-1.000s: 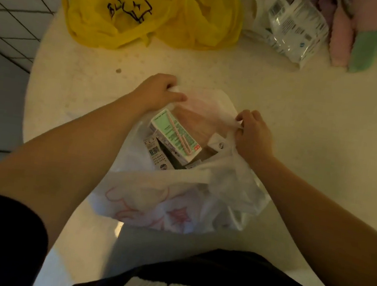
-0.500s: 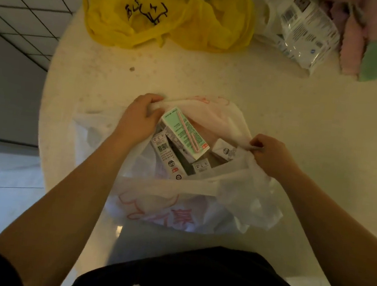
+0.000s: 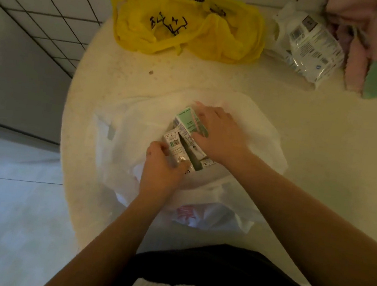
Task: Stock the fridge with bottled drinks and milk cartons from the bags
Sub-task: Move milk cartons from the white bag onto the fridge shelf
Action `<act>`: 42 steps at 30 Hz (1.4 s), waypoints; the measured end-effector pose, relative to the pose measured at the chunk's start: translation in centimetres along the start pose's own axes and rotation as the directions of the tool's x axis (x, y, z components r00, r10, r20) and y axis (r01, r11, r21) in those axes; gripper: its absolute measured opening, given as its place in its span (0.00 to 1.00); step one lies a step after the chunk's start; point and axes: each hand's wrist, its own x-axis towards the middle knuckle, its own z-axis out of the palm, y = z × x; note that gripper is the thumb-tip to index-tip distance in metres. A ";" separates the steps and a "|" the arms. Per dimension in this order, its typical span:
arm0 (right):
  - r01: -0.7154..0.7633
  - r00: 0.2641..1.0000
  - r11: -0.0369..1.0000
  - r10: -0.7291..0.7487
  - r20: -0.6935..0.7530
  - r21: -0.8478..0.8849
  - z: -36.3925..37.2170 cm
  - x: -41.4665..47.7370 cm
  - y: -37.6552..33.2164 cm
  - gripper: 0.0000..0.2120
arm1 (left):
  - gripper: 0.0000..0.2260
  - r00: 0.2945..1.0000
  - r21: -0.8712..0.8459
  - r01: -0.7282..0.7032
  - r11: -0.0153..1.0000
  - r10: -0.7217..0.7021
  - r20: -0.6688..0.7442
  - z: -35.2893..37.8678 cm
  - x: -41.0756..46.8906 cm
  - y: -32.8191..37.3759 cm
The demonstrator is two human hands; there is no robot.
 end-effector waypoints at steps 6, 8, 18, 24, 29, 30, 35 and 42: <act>-0.068 0.996 0.996 0.072 0.059 -0.062 1.6 1.3 -0.7 0.38 | 0.30 0.987 0.045 0.147 0.988 -0.150 0.065 1.7 -1.3 -0.2; -0.088 0.993 0.996 0.088 0.078 -0.006 2.2 1.6 -0.7 0.42 | 0.31 0.978 0.086 0.187 0.979 -0.194 0.079 1.9 -1.0 -0.2; -0.187 0.975 0.959 0.208 -0.080 0.215 0.1 -1.9 -0.8 0.31 | 0.26 0.953 -0.035 0.261 0.965 -0.252 0.167 -0.1 -0.7 -0.1; -0.089 0.936 0.870 0.239 -0.257 0.485 -2.5 -7.5 -2.4 0.20 | 0.14 0.991 -0.265 0.104 0.959 -0.078 0.107 -2.6 -4.0 0.7; 0.034 0.928 0.722 0.234 -0.291 0.691 -4.3 -12.7 -3.2 0.21 | 0.10 0.997 -0.387 -0.076 0.919 0.068 -0.034 -5.3 -8.4 1.8; 0.064 0.929 0.681 0.225 -0.292 0.730 -4.7 -13.8 -3.4 0.21 | 0.08 0.993 -0.389 -0.116 0.914 0.095 -0.073 -5.9 -9.3 1.9; 0.145 0.954 0.432 0.177 -0.241 0.890 -5.4 -19.3 -3.5 0.27 | 0.08 0.978 -0.494 -0.195 0.847 0.128 -0.167 -8.0 -14.6 1.5; 0.087 0.965 0.258 0.219 -0.146 0.962 -4.1 -27.2 -2.7 0.21 | 0.06 0.976 -0.689 -0.173 0.704 0.028 -0.216 -8.1 -22.7 -1.2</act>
